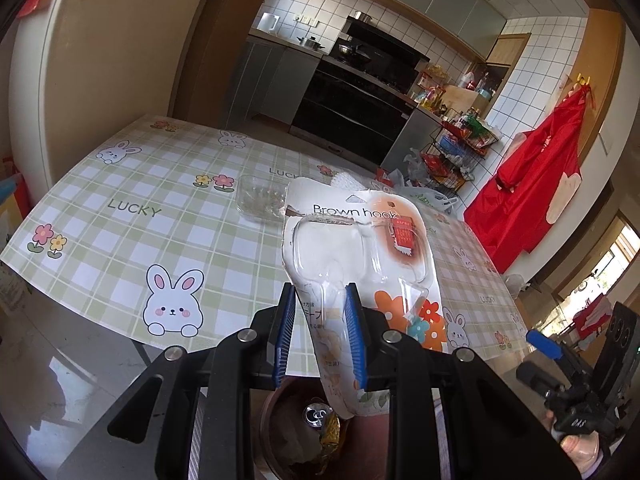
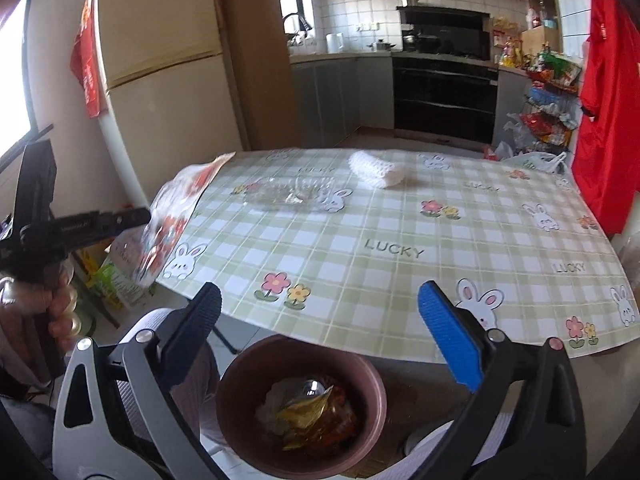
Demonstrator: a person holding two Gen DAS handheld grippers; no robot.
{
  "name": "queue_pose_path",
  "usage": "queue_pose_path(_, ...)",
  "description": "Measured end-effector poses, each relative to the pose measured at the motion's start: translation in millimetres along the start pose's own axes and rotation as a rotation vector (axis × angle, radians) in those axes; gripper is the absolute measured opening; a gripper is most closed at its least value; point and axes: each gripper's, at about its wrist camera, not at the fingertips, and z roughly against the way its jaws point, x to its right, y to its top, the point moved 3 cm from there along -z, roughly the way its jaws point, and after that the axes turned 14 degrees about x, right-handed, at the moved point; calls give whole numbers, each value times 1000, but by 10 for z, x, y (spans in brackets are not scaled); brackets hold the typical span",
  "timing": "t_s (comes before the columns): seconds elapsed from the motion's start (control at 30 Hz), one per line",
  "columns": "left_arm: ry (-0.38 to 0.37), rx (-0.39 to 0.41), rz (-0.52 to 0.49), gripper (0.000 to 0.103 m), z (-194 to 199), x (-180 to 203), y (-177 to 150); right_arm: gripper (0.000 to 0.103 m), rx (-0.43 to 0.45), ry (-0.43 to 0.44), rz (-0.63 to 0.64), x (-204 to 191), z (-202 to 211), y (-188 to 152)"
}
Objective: Collect trash
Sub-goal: 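Carry the 'Brown hook' package over the bin and open the left gripper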
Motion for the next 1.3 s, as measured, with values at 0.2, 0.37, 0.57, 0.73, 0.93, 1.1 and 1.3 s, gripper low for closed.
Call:
queue_pose_path(0.2,-43,-46,-51,25,-31,206,-234,97,132,-101,-48,156,157,96)
queue_pose_path(0.37,-108,-109,-80,25,-82,418,-520,97,181,-162,-76,196,228,52)
queue_pose_path(0.57,-150,-131,-116,25,-120,544,-614,97,162,-214,-104,278,211,-41)
queue_pose_path(0.73,-178,-141,-111,26,-147,557,-632,97,138,-226,-142,355,171,-110)
queue_pose_path(0.93,-221,-159,-132,27,-148,646,-678,97,138,-235,-151,374,167,-123)
queue_pose_path(1.1,-226,-181,-122,54,-180,650,-715,97,127,-236,-154,373,160,-131)
queue_pose_path(1.3,-183,-178,-82,74,-199,529,-704,97,114,-238,-164,390,135,-155)
